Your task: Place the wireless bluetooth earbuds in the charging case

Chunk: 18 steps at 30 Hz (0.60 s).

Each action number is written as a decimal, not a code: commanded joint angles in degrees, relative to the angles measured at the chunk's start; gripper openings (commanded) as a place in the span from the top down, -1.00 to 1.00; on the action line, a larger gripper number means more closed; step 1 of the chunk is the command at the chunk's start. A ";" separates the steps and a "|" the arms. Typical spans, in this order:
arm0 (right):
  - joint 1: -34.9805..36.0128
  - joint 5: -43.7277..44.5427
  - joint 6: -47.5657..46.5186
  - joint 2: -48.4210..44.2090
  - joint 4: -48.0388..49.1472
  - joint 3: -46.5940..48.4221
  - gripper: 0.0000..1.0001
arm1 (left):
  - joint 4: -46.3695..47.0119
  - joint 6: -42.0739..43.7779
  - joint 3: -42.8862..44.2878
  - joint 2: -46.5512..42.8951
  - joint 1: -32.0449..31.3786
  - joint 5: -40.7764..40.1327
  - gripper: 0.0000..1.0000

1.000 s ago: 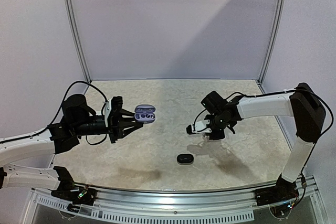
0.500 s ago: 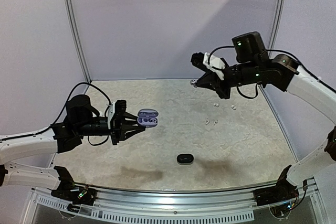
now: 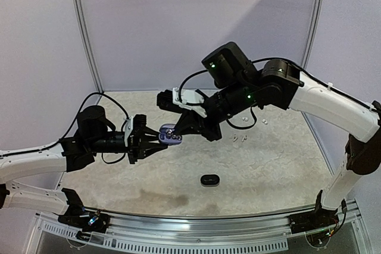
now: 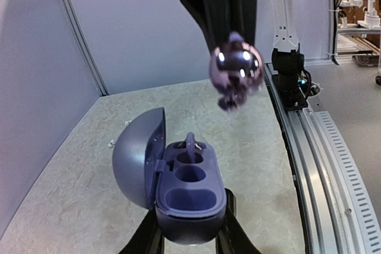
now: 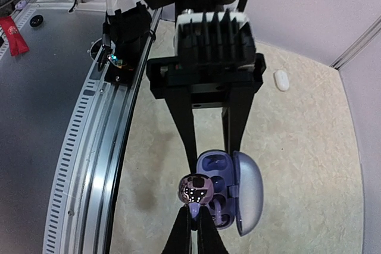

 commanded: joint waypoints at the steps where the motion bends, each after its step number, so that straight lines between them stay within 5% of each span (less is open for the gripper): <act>1: 0.84 1.72 0.46 1.94 -3.66 2.64 1.00 | -0.84 1.79 1.37 0.61 -1.38 0.21 1.00; 18: 1.38 5.39 -1.56 8.59 -7.16 8.30 1.00 | -1.71 3.75 1.63 0.48 -1.76 -1.41 1.00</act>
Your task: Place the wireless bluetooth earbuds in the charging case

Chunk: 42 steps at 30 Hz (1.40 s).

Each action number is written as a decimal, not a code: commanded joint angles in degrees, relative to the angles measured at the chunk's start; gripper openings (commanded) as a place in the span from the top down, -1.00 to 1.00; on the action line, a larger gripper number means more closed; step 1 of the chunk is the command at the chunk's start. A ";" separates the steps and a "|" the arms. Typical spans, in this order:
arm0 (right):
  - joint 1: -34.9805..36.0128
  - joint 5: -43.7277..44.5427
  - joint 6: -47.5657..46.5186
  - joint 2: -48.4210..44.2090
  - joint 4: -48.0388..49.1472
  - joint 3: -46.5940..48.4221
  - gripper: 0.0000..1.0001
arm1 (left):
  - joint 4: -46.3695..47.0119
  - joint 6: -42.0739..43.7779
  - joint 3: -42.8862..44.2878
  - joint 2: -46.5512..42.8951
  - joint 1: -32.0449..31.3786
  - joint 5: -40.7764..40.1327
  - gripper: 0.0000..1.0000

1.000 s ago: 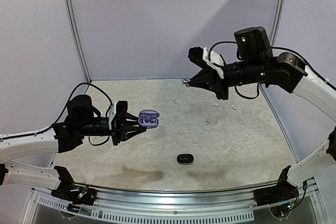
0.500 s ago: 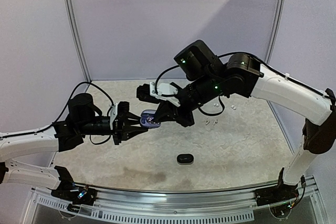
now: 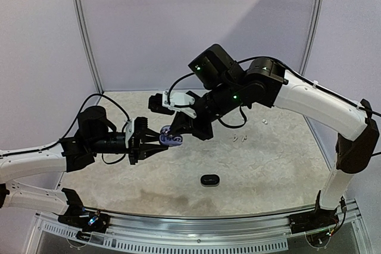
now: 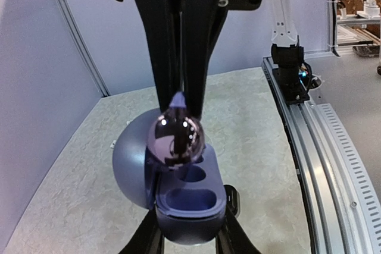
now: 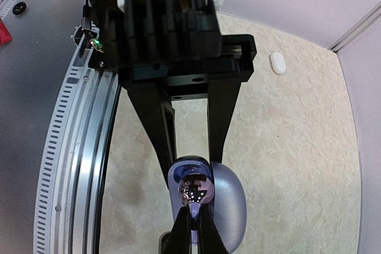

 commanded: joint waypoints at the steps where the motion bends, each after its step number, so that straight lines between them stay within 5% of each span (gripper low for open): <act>1: 0.80 1.70 -1.30 2.56 -3.09 1.85 1.00 | -0.66 0.58 1.41 0.47 -1.06 -0.79 1.00; 11: 0.92 4.59 -1.89 4.20 -4.01 2.78 1.00 | -0.32 0.64 1.32 0.41 -1.08 -0.85 1.00; 42: 2.02 7.35 -3.12 6.22 -4.69 5.99 0.50 | 0.21 0.24 0.31 -0.22 -1.06 -0.74 1.00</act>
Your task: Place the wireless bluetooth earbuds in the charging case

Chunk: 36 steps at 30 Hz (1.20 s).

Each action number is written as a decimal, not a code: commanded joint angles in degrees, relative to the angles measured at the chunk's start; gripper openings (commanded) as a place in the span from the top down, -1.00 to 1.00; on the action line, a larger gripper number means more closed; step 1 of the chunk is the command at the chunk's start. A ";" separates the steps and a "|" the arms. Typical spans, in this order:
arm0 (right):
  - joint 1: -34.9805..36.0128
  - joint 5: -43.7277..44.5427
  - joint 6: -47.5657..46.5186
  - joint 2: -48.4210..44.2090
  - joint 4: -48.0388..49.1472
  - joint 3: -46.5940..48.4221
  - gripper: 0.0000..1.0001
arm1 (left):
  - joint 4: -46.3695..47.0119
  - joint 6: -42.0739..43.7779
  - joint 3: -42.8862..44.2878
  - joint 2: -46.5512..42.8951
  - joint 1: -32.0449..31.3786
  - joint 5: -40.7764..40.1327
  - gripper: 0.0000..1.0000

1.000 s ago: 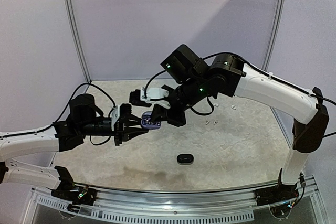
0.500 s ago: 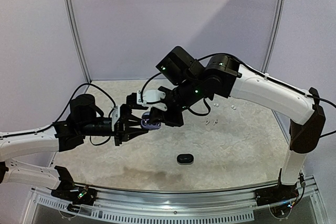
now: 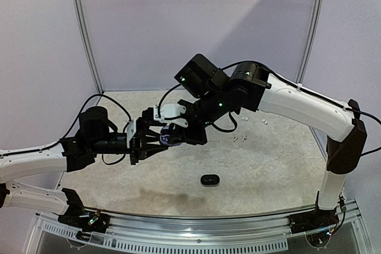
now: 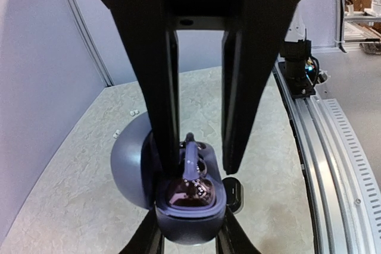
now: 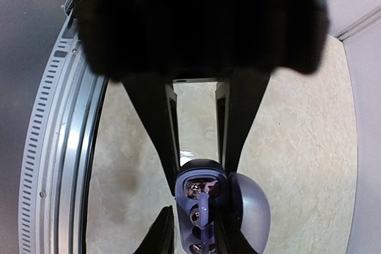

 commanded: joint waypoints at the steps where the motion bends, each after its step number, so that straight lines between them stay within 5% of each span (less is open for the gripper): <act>1: 0.29 1.78 0.50 0.29 0.22 1.31 0.48 | 1.73 0.14 0.27 -0.60 -1.04 1.26 1.00; 17: 0.35 1.34 2.13 -6.97 5.43 -1.62 0.35 | 1.70 -4.48 -0.61 -1.43 -1.04 0.51 1.00; 36: 0.32 -2.96 -0.28 -4.55 6.87 -3.48 0.72 | 1.95 -4.11 -0.50 -1.09 -0.95 0.46 1.00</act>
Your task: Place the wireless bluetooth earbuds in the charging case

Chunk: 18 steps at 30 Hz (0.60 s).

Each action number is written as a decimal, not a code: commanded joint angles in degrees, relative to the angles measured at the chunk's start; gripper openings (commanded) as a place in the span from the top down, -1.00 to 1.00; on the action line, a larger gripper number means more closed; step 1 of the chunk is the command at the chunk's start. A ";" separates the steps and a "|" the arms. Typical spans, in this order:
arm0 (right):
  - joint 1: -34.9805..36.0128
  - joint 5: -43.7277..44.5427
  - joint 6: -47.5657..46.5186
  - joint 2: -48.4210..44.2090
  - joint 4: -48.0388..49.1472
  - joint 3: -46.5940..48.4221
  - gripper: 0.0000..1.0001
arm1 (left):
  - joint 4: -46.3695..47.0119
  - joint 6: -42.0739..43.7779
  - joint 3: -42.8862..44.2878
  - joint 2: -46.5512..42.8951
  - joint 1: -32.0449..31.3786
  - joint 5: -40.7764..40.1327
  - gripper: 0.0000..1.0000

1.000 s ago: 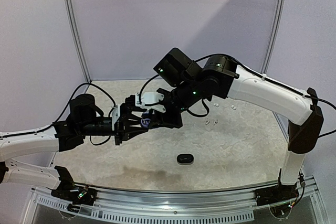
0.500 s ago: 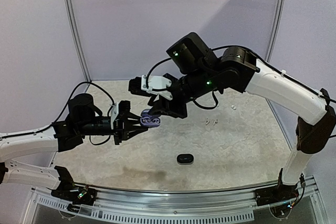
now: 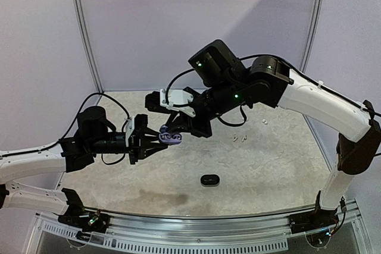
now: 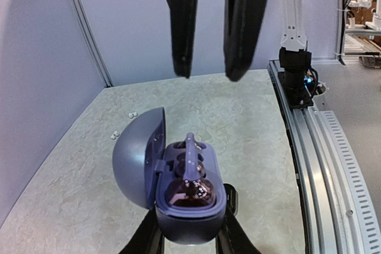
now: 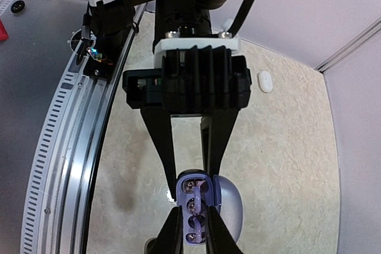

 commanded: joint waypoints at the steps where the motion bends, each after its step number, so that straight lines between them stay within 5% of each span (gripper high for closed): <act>1: 0.27 0.42 -0.82 1.84 1.25 -0.42 0.72 | 1.10 -0.17 -0.39 -0.35 -0.93 0.66 1.00; 18: 0.26 1.58 -1.78 4.24 -0.07 -0.50 0.87 | 1.20 0.24 -0.05 -0.36 -0.93 0.33 1.00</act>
